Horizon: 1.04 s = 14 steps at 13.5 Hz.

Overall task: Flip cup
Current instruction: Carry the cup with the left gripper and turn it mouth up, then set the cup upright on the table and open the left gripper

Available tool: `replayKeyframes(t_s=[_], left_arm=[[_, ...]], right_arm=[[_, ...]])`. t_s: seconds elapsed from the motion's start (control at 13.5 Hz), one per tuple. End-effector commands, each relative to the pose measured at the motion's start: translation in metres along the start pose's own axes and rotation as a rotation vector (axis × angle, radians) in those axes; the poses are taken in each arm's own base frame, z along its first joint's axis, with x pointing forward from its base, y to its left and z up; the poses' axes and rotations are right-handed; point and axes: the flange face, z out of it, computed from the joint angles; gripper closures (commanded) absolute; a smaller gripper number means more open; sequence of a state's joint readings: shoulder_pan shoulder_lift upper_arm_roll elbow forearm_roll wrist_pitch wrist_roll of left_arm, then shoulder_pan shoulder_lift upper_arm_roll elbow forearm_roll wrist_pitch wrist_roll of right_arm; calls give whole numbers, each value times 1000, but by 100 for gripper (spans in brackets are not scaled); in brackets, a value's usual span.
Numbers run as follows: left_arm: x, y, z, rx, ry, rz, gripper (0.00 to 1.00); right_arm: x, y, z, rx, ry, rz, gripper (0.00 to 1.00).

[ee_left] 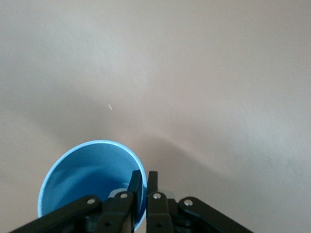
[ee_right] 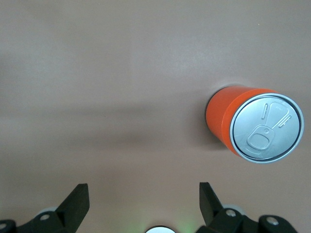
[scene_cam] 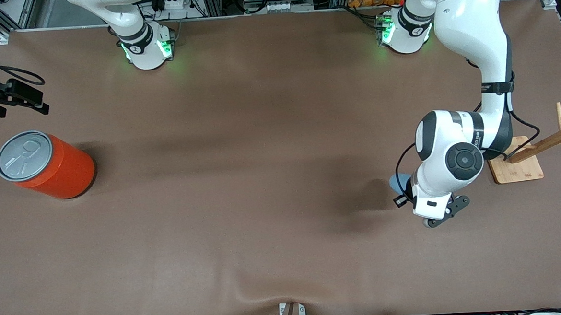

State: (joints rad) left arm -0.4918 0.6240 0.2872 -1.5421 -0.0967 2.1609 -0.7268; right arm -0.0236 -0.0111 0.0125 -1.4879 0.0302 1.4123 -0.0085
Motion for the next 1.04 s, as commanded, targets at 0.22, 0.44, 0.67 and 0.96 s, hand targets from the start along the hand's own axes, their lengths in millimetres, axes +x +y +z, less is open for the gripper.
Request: replayKeyframes(t_s=[0.22,0.44,0.67,0.96], left_arm=[[-9,-4,22,83,181,-71,100],[-7,-4,23,112,290,-126,100],[-18,4,50,175,391,-181,100],[-24,9,56,182,412,-197,99]], right_arm=[[-4,-5,-20,-11,26,-19,0],[-4,-7,-19,-11,24,-23,0],[-5,-7,-20,-11,24,-16,0],[-5,-4,-19,-9,18,-7,0]])
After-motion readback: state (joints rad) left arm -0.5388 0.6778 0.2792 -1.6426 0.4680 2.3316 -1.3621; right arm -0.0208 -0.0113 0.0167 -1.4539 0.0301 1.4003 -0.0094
